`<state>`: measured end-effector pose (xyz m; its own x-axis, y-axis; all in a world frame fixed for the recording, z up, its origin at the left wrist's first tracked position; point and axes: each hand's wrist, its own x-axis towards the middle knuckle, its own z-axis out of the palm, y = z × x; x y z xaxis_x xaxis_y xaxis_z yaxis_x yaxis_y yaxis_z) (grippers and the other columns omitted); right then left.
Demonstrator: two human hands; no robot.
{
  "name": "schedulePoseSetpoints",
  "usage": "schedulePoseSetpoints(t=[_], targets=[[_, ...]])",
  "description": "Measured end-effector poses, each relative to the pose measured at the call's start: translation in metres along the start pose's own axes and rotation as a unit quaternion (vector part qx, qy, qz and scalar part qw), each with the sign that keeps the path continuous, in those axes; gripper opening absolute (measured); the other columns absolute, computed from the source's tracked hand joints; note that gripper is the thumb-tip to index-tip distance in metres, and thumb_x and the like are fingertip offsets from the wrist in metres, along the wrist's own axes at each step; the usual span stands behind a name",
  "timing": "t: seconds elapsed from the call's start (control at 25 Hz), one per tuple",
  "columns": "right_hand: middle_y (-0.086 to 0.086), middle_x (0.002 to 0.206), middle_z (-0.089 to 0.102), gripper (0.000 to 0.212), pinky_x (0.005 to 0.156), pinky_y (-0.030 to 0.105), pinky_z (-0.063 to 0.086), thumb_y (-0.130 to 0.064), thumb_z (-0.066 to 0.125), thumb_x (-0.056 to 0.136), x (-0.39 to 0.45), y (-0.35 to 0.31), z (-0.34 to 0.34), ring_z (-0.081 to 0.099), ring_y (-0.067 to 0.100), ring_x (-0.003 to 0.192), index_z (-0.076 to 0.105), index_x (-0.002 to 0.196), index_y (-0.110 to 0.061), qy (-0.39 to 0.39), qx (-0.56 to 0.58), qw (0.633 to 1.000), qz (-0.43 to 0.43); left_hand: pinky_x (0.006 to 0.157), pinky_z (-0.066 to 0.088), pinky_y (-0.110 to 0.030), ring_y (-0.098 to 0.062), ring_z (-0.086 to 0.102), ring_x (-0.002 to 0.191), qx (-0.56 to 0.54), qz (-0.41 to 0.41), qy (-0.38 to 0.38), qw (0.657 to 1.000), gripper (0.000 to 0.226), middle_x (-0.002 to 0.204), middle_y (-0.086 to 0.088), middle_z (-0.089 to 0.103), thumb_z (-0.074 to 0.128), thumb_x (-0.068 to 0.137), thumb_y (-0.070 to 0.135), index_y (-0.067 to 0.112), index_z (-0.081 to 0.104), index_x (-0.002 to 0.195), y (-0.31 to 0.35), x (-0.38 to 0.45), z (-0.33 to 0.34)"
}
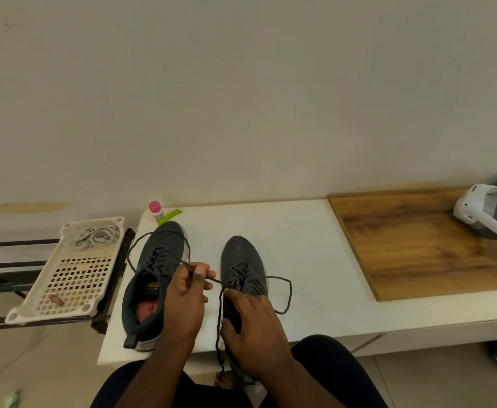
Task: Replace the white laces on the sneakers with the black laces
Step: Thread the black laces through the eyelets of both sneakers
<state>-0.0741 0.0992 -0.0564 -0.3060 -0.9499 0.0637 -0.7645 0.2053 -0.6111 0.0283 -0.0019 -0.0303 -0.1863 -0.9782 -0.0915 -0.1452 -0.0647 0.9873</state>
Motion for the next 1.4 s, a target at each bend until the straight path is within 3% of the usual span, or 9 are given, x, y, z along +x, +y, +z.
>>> schedulePoseSetpoints(t=[0.16,0.44,0.6,0.72,0.84,0.96,1.16,1.28,1.4], targets=[[-0.019,0.129,0.057,0.048,0.098,0.013,0.032,-0.042,0.046,0.094,-0.001,-0.001,0.001,0.042,0.003,0.115,0.043,0.142,-0.039,0.002,-0.009,1.000,-0.007,0.081,0.055,-0.031,-0.003,0.065,0.091,0.146,-0.028,-0.139,0.979,0.015,0.097,0.015,0.071,0.058,0.098,0.024,0.034,0.069,0.097,-0.014,0.000,0.004],[-0.017,0.133,0.053,0.051,0.101,0.018,0.033,-0.044,0.048,0.093,-0.001,-0.001,-0.002,0.041,0.006,0.121,0.041,0.143,-0.040,-0.009,-0.008,1.000,0.000,0.073,0.054,-0.033,-0.014,0.068,0.084,-0.065,0.018,0.014,0.998,0.016,0.089,-0.004,0.071,0.047,0.103,0.019,0.014,0.060,0.095,0.012,0.000,0.001],[-0.017,0.129,0.056,0.048,0.097,0.015,0.034,-0.043,0.048,0.093,-0.002,-0.002,-0.001,0.043,0.005,0.117,0.044,0.141,-0.039,-0.002,-0.009,1.000,-0.004,0.080,0.054,-0.033,-0.009,0.064,0.086,0.138,-0.018,-0.116,0.983,0.009,0.093,0.010,0.069,0.061,0.096,0.024,0.031,0.066,0.096,-0.010,0.002,0.000],[-0.018,0.126,0.057,0.042,0.093,0.012,0.030,-0.042,0.048,0.094,-0.001,-0.003,-0.001,0.043,0.002,0.113,0.048,0.136,-0.039,0.006,-0.002,1.000,-0.001,0.082,0.051,-0.024,-0.003,0.063,0.088,0.215,0.006,-0.145,0.966,0.012,0.094,0.015,0.070,0.060,0.096,0.026,0.033,0.070,0.098,-0.014,0.005,0.002],[-0.019,0.123,0.057,0.039,0.091,0.011,0.031,-0.041,0.049,0.093,-0.001,-0.003,-0.001,0.043,0.001,0.109,0.049,0.132,-0.039,0.008,-0.002,1.000,-0.001,0.086,0.053,-0.029,-0.006,0.064,0.091,0.174,-0.033,-0.140,0.974,0.014,0.096,0.011,0.070,0.060,0.096,0.030,0.033,0.069,0.107,-0.014,0.007,0.003],[-0.020,0.123,0.058,0.040,0.094,0.016,0.038,-0.041,0.049,0.093,-0.001,-0.002,-0.001,0.044,0.001,0.109,0.048,0.132,-0.041,0.009,-0.003,1.000,-0.004,0.078,0.054,-0.029,-0.010,0.066,0.088,0.121,-0.043,-0.135,0.983,0.012,0.087,0.008,0.071,0.063,0.095,0.027,0.025,0.073,0.089,-0.008,0.002,0.011],[-0.020,0.134,0.052,0.050,0.100,0.018,0.034,-0.047,0.049,0.092,0.000,-0.001,-0.002,0.041,0.004,0.120,0.039,0.141,-0.041,-0.006,-0.006,1.000,0.011,0.071,0.050,-0.031,-0.015,0.065,0.085,-0.068,-0.018,0.008,0.998,0.018,0.093,-0.003,0.073,0.050,0.101,0.015,0.011,0.064,0.092,0.013,0.005,0.004],[-0.019,0.132,0.054,0.049,0.098,0.017,0.035,-0.045,0.049,0.092,-0.001,-0.002,-0.002,0.042,0.004,0.118,0.041,0.141,-0.041,-0.007,-0.008,1.000,-0.001,0.078,0.054,-0.034,-0.014,0.065,0.091,0.012,-0.085,-0.085,0.993,0.011,0.097,0.003,0.071,0.055,0.099,0.025,0.026,0.065,0.099,0.002,0.005,0.001],[-0.021,0.131,0.054,0.048,0.097,0.014,0.033,-0.043,0.050,0.093,-0.002,-0.002,-0.003,0.041,0.002,0.117,0.042,0.141,-0.042,-0.009,-0.003,1.000,-0.006,0.080,0.057,-0.037,-0.007,0.067,0.084,0.130,-0.038,-0.120,0.983,0.013,0.086,0.008,0.072,0.060,0.097,0.028,0.026,0.070,0.089,-0.004,0.001,0.008]])
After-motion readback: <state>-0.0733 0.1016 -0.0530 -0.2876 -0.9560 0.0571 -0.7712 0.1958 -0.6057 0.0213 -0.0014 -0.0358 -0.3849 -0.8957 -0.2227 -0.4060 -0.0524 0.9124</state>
